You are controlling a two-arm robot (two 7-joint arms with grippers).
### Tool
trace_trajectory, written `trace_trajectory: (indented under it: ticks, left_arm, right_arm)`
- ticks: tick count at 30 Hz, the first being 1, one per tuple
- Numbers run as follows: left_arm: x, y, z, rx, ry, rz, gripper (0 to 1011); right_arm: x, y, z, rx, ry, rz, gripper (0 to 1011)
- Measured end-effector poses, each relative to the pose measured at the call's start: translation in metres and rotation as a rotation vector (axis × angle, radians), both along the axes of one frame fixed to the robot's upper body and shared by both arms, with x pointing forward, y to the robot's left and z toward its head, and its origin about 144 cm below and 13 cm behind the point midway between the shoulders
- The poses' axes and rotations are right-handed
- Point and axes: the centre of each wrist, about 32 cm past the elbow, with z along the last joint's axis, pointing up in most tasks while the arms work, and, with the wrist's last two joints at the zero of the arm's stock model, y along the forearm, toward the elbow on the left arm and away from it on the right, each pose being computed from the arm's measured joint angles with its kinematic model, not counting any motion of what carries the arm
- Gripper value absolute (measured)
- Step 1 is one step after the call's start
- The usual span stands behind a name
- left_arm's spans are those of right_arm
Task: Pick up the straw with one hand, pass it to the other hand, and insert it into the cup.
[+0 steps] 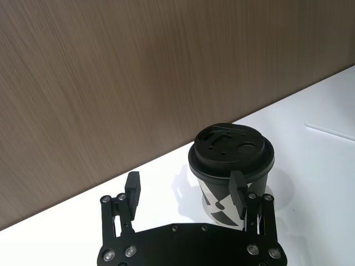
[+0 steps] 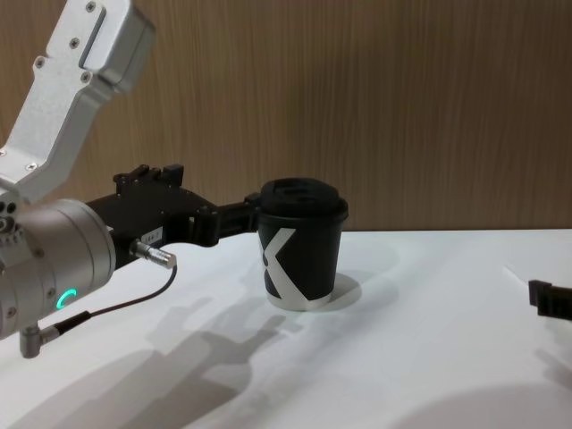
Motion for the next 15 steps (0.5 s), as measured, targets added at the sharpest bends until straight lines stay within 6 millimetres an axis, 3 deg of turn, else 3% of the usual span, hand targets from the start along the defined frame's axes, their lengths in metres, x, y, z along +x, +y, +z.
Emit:
trace_trajectory:
  ticks: [15]
  left_arm:
    - [0.0000,0.0000,0.0000,0.000,0.000,0.000,1002]
  right_arm:
    - [0.0029,-0.0089,-0.0096,-0.002,0.046,-0.011,1001]
